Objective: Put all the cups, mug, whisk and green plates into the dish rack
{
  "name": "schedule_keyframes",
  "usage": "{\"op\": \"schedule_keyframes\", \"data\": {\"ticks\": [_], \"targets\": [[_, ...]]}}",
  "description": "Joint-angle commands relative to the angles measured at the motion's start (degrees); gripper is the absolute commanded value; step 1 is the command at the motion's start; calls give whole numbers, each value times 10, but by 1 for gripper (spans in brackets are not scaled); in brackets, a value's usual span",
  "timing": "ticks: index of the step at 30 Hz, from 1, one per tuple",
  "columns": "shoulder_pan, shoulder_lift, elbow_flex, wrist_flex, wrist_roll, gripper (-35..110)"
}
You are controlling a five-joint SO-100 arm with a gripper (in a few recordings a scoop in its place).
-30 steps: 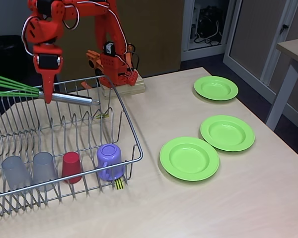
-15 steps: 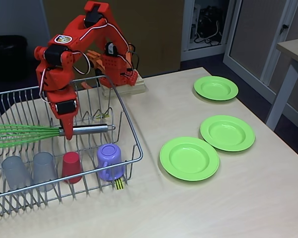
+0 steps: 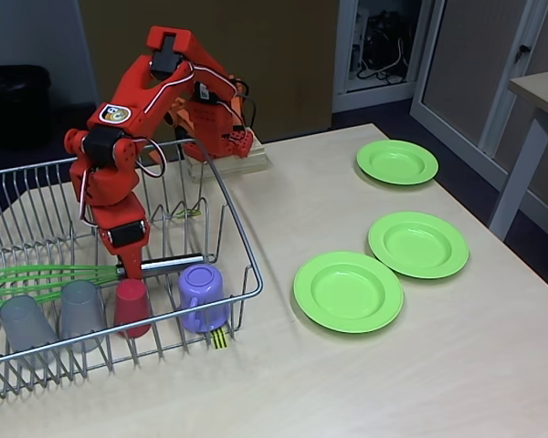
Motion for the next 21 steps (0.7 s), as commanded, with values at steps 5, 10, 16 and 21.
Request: {"op": "schedule_keyframes", "data": {"ticks": [5, 10, 16, 21], "targets": [[-8, -8, -41, 25, -6, 17], [-11, -10, -50, 38, -4, 23], [-11, 11, -55, 61, -4, 24], [-12, 67, -58, 101, -7, 22]]}}
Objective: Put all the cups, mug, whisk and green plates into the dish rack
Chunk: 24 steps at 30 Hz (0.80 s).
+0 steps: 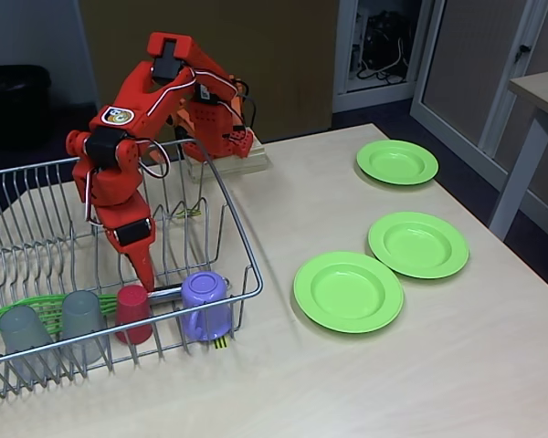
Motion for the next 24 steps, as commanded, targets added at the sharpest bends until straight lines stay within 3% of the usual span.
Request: {"op": "schedule_keyframes", "data": {"ticks": [1, 7, 12, 24], "targets": [[-3, 88, -17, 34, -7, 21], [-28, 209, 4, 98, -6, 22], [-128, 313, 72, 130, 28, 26], [-411, 394, 374, -17, 359, 33]]}}
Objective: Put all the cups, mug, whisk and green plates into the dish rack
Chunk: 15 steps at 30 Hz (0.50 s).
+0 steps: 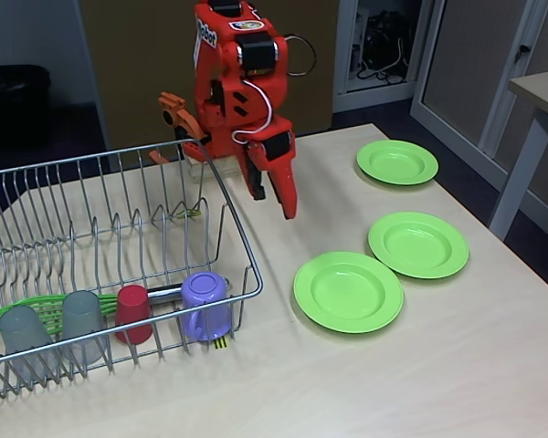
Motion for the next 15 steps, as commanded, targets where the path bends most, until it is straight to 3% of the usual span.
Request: {"op": "schedule_keyframes", "data": {"ticks": [1, 15], "targets": [[-53, 27, 62, -50, 83, 33], [-155, -128, 156, -277, 213, 34]]}}
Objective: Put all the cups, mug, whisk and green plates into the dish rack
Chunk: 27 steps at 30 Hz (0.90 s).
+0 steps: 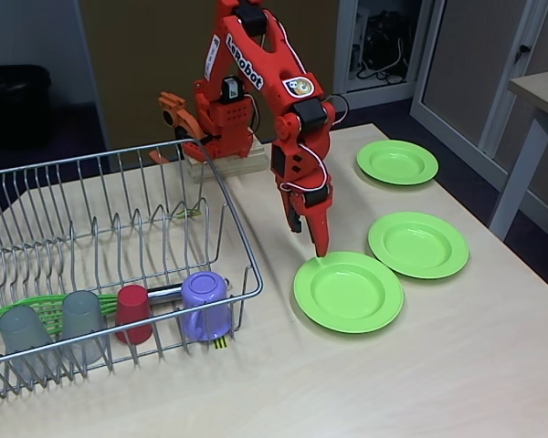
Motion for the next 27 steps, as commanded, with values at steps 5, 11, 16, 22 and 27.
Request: {"op": "schedule_keyframes", "data": {"ticks": [5, 11, 16, 22, 27], "targets": [[-31, -99, -61, -60, 2, 32], [-32, -150, -116, -64, -6, 32], [-26, -144, -119, -54, -6, 32], [-26, -82, -100, 2, 11, 32], [-31, -9, -54, 28, 33, 32]]}}
